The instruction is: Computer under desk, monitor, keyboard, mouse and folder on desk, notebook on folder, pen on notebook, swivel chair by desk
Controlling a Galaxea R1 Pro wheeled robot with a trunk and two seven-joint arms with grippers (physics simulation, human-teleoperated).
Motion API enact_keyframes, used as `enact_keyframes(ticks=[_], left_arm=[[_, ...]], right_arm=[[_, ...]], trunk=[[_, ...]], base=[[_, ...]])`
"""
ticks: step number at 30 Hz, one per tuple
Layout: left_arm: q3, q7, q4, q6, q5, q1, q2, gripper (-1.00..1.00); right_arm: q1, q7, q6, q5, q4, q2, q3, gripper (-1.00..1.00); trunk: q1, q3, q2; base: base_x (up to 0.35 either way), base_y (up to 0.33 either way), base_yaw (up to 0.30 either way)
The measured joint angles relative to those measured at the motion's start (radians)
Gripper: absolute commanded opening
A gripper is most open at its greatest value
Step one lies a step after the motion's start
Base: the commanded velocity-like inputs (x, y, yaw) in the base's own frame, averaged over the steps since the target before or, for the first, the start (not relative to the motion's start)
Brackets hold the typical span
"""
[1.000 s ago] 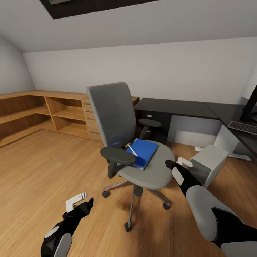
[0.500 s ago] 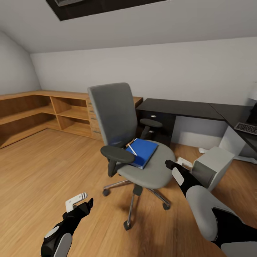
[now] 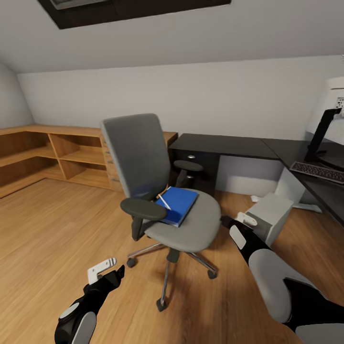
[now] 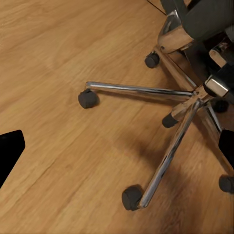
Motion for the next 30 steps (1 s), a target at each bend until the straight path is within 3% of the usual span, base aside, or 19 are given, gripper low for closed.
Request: enact_keyframes(ticks=[4, 7, 14, 21, 30], left_arm=[[0.008, 0.008, 0.000, 0.000, 0.005, 0.000, -0.007, 1.00], [0.007, 0.009, 0.000, 0.000, 0.006, 0.000, -0.010, 1.00], [0.006, 0.011, 0.000, 0.000, 0.006, 0.000, -0.043, 1.00], [0.006, 0.012, -0.001, 0.000, 0.005, 0.000, -0.045, 1.00], [0.006, 0.013, 0.000, 0.000, 0.005, 0.000, -0.045, 1.00]], right_arm=[[0.000, 0.000, -0.003, 0.001, 0.001, 0.001, 0.000, 1.00], [0.000, 0.000, -0.003, 0.001, 0.000, 0.000, 0.000, 1.00], [0.000, 0.002, -0.003, 0.001, -0.002, 0.000, 0.000, 1.00], [0.000, -0.002, -0.002, 0.017, -0.026, -0.001, -0.003, 1.00], [0.000, 0.002, -0.011, 0.002, -0.001, 0.001, 0.000, 1.00]], trunk=[[0.000, 0.001, 0.000], [0.001, -0.010, -0.001], [0.005, -0.037, -0.002], [0.008, -0.064, -0.004], [0.012, -0.099, -0.006]], base=[[0.000, 0.000, -0.028], [0.000, 0.000, -0.007], [0.000, 0.000, -0.001], [0.000, 0.000, 0.000], [0.000, 0.000, 0.000]])
